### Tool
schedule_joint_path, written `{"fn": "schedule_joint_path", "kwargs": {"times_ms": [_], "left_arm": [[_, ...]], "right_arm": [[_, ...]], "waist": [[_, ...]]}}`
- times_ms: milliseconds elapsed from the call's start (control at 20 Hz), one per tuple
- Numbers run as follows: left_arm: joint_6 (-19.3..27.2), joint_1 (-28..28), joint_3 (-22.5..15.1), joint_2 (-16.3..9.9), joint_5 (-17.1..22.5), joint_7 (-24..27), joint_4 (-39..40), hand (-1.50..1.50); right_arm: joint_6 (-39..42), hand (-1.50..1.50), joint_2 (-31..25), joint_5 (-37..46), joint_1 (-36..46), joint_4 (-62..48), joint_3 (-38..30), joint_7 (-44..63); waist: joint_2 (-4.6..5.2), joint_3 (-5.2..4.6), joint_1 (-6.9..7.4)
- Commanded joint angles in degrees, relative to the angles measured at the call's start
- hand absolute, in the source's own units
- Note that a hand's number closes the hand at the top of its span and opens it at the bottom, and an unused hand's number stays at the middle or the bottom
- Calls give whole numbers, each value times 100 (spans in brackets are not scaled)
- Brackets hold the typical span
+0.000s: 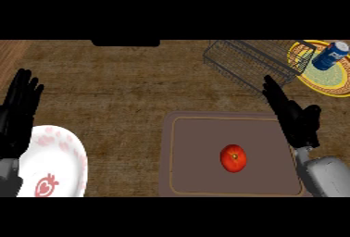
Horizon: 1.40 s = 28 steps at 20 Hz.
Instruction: Pick the tomato from the tray and place it in the tiered basket
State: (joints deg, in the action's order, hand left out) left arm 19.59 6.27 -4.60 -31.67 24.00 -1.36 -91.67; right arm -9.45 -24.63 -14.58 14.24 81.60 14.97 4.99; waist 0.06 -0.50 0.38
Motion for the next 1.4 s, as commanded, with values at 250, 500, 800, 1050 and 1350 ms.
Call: {"fn": "schedule_joint_path", "kwargs": {"times_ms": [250,500,800,1050,1350], "left_arm": [[118,25,-601,-388,-1441,89,671,0],[83,-39,-640,-277,-1276,-152,641,0],[114,-11,-793,-28,-1552,-160,634,0],[133,-77,-870,100,-1642,138,749,0],[-112,317,-848,170,-1618,24,923,0]], "right_arm": [[-156,150,722,-889,-452,1298,-522,-189],[-2362,-150,243,591,-1693,789,-937,424],[-2266,-150,-811,1243,-2874,3314,-579,1779],[-861,-150,-2256,1212,-2839,3827,-373,2913],[-51,-150,-2947,952,-1751,4529,-175,4997]], "waist": [[-31,54,-233],[-58,34,-436],[-47,35,-202],[-36,13,-113],[13,28,40]]}}
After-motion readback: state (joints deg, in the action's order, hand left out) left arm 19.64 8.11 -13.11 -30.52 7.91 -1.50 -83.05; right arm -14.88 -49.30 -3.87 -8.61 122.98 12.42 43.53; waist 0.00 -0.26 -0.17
